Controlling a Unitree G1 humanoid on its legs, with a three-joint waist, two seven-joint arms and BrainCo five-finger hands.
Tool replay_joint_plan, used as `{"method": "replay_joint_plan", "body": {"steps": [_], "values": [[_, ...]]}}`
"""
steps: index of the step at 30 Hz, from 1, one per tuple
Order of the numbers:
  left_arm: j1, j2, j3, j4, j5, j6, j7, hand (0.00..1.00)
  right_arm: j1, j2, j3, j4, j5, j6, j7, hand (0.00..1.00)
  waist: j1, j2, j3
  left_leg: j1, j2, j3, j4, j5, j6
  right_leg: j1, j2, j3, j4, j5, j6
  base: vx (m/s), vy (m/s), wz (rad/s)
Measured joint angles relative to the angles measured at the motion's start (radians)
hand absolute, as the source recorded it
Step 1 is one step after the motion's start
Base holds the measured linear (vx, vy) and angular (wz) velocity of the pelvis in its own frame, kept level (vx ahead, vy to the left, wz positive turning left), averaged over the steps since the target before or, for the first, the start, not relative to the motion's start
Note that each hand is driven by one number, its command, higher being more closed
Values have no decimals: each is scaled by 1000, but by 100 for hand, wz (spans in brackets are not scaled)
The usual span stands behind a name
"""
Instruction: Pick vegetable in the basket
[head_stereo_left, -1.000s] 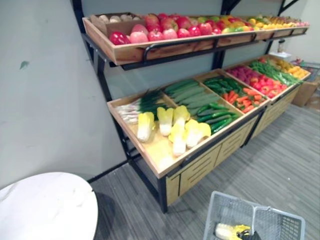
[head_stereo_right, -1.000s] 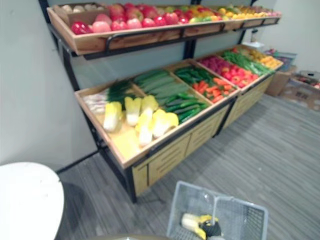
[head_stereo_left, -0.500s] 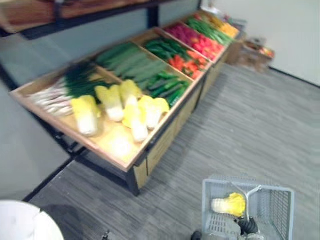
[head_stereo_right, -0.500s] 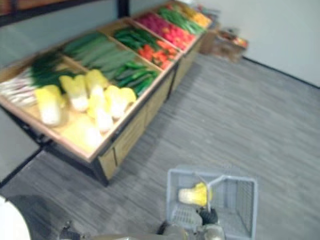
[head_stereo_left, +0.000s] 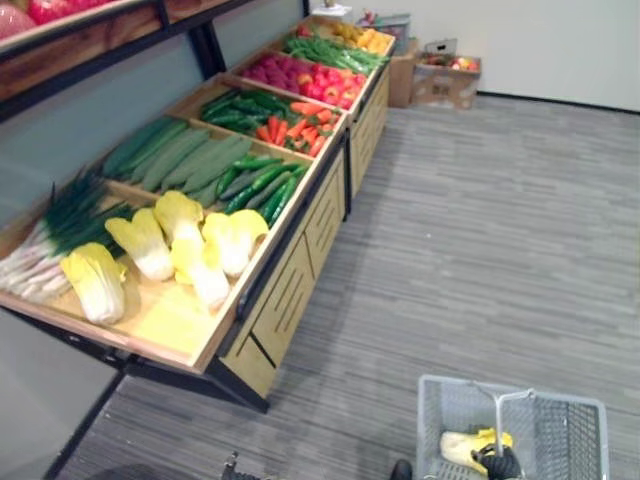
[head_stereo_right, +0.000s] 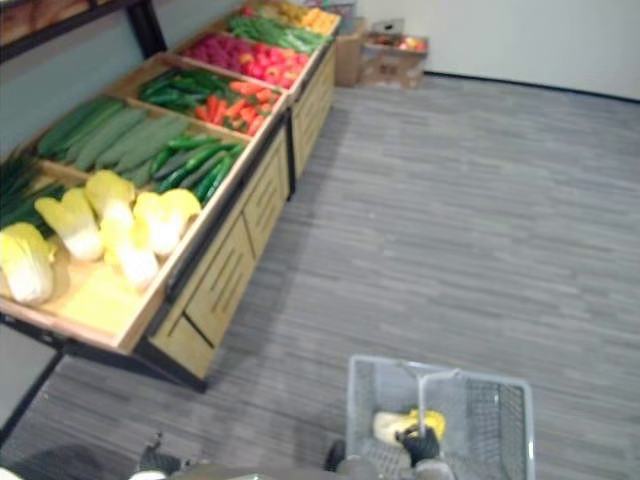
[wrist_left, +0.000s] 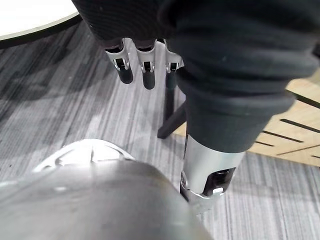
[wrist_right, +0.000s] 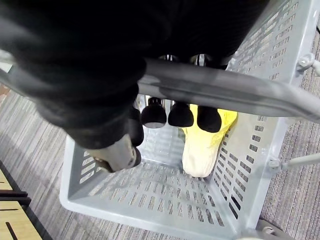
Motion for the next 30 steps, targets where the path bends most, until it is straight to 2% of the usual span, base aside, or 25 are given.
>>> {"method": "replay_joint_plan", "body": {"steps": [3,7,10,14,16,17,18,19,20,22,24,25,27,29,30], "values": [[2,-2,-7,18,1,1,0,0,1,-15,-1,0,0,-7,-2,100,-1,28,-1,4,-75,-69,-151,39,8,-8,0,30,0,5,10,69,70,-41],[-9,-1,-23,19,9,1,0,0,-6,0,-3,-4,-1,-7,-3,100,4,32,-1,18,-128,-95,-259,26,21,-24,-12,48,-42,46,56,109,64,-7],[-16,7,-30,18,10,0,1,0,-9,12,-2,-9,1,-6,-3,100,18,14,9,25,-142,-93,-260,3,30,-21,-24,55,-42,54,55,88,61,-4],[-18,10,-47,27,10,0,0,0,-32,8,0,-10,0,-5,-4,100,20,12,9,33,-156,-87,-252,-34,36,-29,-34,88,-39,56,69,97,46,-24],[-22,11,-48,28,9,0,0,0,-49,8,-1,-10,0,-5,-3,100,25,12,9,24,-162,-71,-227,-64,42,-42,-39,113,-36,59,77,76,57,-37],[-31,11,-56,36,9,0,0,0,-57,6,-4,-11,0,-6,-3,100,30,15,10,12,-160,-68,-197,-99,50,-61,-45,121,-10,46,88,60,98,-37],[-37,12,-73,36,9,0,-2,0,-67,3,-9,-11,3,-6,-2,100,38,22,14,8,-155,-68,-175,-136,57,-118,-63,131,116,-10,100,60,117,-32],[-38,13,-78,36,9,0,-4,0,-70,4,-12,-13,10,-7,-1,100,38,25,13,11,-157,-66,-169,-144,63,-155,-77,138,205,-36,102,46,150,-27],[-37,20,-86,39,9,0,-8,0,-79,9,-12,-19,14,-10,-2,100,37,16,17,19,-170,-53,-159,-151,65,-243,-114,130,408,-85,81,36,150,-18],[-35,50,-86,44,7,2,-10,0,-114,11,-5,-19,13,-19,-2,100,30,-5,32,61,-193,-41,-131,-177,87,-352,-204,112,697,-87,75,100,111,-10],[-37,88,-85,37,7,5,-9,0,-119,14,-4,-12,13,-16,-2,100,24,-21,52,111,-210,-56,-156,-183,95,-376,-263,85,794,-99,75,146,3,24],[-40,96,-83,32,6,7,-8,0,-121,14,-2,-4,13,-14,0,100,21,-31,51,118,-207,-62,-163,-182,95,-374,-265,63,773,-108,64,157,-44,34],[-42,122,-68,33,-1,11,-5,0,-137,12,-5,16,12,-8,-2,100,15,-43,55,126,-189,-71,-183,-175,83,-379,-256,5,631,-107,66,157,-107,23],[-60,119,-66,34,-9,12,-4,0,-146,12,-15,16,12,-7,-4,100,15,-38,58,126,-173,-88,-216,-159,54,-387,-235,20,405,-66,111,179,-163,23],[-73,115,-66,34,-10,11,-4,0,-149,14,-24,16,13,-6,-4,100,14,-39,61,131,-170,-99,-236,-151,39,-387,-231,52,310,-36,119,259,-252,32]]}}
